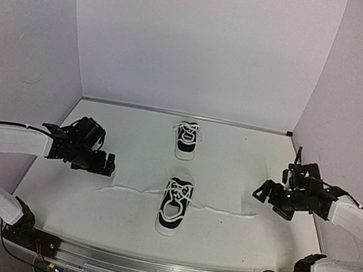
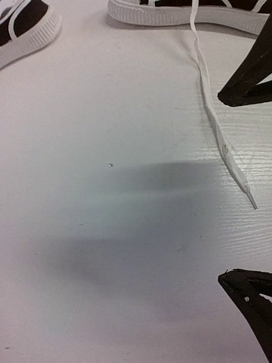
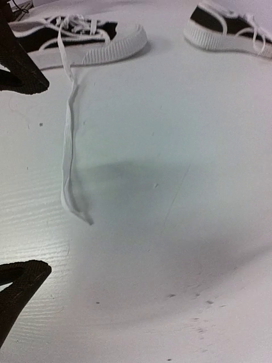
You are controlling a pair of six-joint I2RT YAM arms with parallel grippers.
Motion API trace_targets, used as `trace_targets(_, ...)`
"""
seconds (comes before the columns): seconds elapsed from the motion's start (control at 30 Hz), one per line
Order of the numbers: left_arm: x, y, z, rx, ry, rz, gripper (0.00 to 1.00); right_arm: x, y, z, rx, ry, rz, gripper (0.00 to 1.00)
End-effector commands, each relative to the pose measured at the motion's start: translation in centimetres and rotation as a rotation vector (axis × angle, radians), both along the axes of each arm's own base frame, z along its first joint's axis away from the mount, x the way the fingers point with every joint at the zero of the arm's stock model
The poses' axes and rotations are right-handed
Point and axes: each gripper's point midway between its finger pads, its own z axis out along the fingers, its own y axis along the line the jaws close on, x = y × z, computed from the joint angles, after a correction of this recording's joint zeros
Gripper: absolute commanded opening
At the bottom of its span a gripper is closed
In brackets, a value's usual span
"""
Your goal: Tie the shoes
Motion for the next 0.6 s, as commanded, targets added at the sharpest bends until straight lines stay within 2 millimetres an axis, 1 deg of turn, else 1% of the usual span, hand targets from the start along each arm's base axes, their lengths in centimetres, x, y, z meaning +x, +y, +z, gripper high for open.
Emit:
trace_targets(0.0, 1.9, -1.4, 4.9, 0.02, -0.143, -0.127, 1.0, 2.3, 1.4, 7.3, 0.035, -0.232, 0.104, 0.98)
trace_targets(0.1, 2.7, -3.2, 7.4, 0.0, -0.236, -0.233, 1.0, 3.1, 2.5, 9.5, 0.047, -0.285, 0.174, 0.98)
trace_targets(0.13, 2.3, -4.5, 7.8, -0.021, -0.263, -0.307, 1.0, 3.2, 3.1, 10.3, 0.052, -0.302, 0.218, 0.98)
trace_targets(0.2, 1.3, -7.3, 8.8, -0.069, -0.295, -0.486, 0.99, 3.4, 4.3, 11.0, 0.08, -0.31, 0.288, 0.98)
trace_targets(0.23, 0.4, -8.8, 8.6, -0.079, -0.289, -0.606, 0.99, 3.3, 5.2, 11.2, 0.108, -0.312, 0.337, 0.98)
trace_targets(0.27, -0.2, -9.8, 8.1, -0.06, -0.286, -0.693, 0.99, 3.4, 5.7, 11.1, 0.125, -0.311, 0.361, 0.98)
trace_targets(0.33, -1.6, -11.9, 6.6, 0.008, -0.279, -0.854, 0.99, 3.6, 6.6, 10.6, 0.149, -0.294, 0.401, 0.98)
trace_targets(0.4, -3.0, -13.6, 4.9, 0.054, -0.262, -0.997, 0.96, 3.7, 7.2, 10.1, 0.17, -0.277, 0.432, 0.98)
trace_targets(0.47, -3.6, -14.9, 3.9, 0.035, -0.248, -1.088, 0.92, 3.6, 7.5, 9.7, 0.179, -0.274, 0.449, 0.98)
trace_targets(0.57, -3.8, -16.4, 2.7, 0.01, -0.266, -1.189, 0.85, 3.4, 7.9, 9.4, 0.19, -0.268, 0.485, 0.98)
